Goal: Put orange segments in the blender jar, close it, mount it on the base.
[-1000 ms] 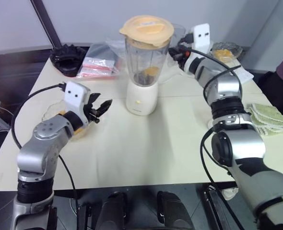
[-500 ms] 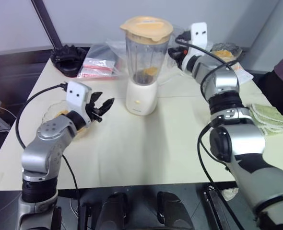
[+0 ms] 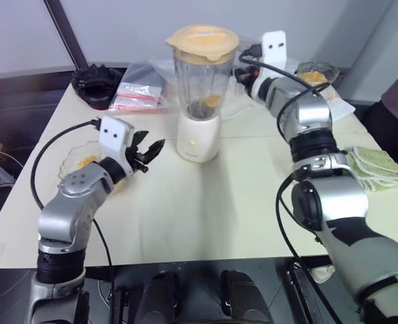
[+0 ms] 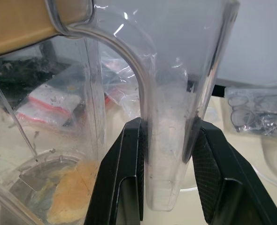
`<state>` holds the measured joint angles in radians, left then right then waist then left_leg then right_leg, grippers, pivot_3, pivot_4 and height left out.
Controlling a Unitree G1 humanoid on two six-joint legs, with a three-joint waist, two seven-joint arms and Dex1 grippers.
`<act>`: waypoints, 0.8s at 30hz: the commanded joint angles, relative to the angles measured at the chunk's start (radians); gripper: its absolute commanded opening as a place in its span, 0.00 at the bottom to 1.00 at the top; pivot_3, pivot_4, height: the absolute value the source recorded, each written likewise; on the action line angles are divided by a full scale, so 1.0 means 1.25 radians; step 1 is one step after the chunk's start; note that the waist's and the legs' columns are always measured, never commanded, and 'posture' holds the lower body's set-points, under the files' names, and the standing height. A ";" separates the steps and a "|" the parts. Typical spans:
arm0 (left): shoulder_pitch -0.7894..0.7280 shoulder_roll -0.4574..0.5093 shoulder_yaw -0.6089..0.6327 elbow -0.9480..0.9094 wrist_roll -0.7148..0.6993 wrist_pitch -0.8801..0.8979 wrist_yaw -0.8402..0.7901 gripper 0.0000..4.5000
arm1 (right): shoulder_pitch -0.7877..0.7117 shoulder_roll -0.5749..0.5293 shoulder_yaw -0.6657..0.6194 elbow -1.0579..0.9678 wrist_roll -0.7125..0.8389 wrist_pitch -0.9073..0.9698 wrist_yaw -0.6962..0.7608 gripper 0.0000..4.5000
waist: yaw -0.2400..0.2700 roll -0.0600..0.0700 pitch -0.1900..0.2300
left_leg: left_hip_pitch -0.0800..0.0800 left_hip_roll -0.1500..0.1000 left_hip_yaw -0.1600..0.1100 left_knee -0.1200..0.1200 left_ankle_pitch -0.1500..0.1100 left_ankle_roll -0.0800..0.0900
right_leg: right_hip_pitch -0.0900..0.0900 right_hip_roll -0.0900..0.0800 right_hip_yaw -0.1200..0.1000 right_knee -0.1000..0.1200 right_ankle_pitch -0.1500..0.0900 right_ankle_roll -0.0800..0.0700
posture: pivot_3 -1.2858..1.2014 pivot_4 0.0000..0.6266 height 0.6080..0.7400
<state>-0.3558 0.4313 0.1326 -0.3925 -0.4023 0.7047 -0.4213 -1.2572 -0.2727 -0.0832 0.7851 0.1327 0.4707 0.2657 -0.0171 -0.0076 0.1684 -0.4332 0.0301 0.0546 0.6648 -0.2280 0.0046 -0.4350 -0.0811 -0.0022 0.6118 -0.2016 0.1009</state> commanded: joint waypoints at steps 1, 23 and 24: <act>-0.014 0.003 0.003 -0.009 0.002 -0.025 0.002 0.58 | 0.029 0.000 0.025 0.010 -0.030 0.032 -0.005 0.19 | -0.001 0.000 0.000 | 0.000 0.000 0.000 0.000 0.000 0.000 | 0.000 0.000 0.000 0.000 0.000 0.000 | 0.52 0.24 1.00; 0.035 -0.009 -0.016 -0.002 -0.004 -0.034 -0.006 0.59 | 0.472 -0.103 0.066 -0.666 -0.033 0.103 0.091 0.99 | 0.003 0.000 0.001 | -0.007 0.000 0.000 -0.003 0.000 0.000 | -0.008 0.000 -0.001 -0.001 0.000 0.001 | 0.52 0.24 1.00; 0.046 -0.009 -0.024 -0.003 -0.003 -0.035 -0.010 0.59 | 0.540 -0.108 0.051 -0.731 -0.016 0.105 0.102 0.99 | 0.003 0.000 0.001 | -0.007 0.000 0.000 -0.003 0.000 0.000 | -0.008 0.000 -0.001 0.000 0.000 0.001 | 0.52 0.24 1.00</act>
<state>-0.3093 0.4193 0.1044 -0.3648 -0.4038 0.6830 -0.4279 -0.6268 -0.3935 0.0074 0.0175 0.0783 0.6034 0.3692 -0.0132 -0.0076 0.1693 -0.4422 0.0303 0.0547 0.6616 -0.2282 0.0049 -0.4444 -0.0812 -0.0034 0.6109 -0.2020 0.1014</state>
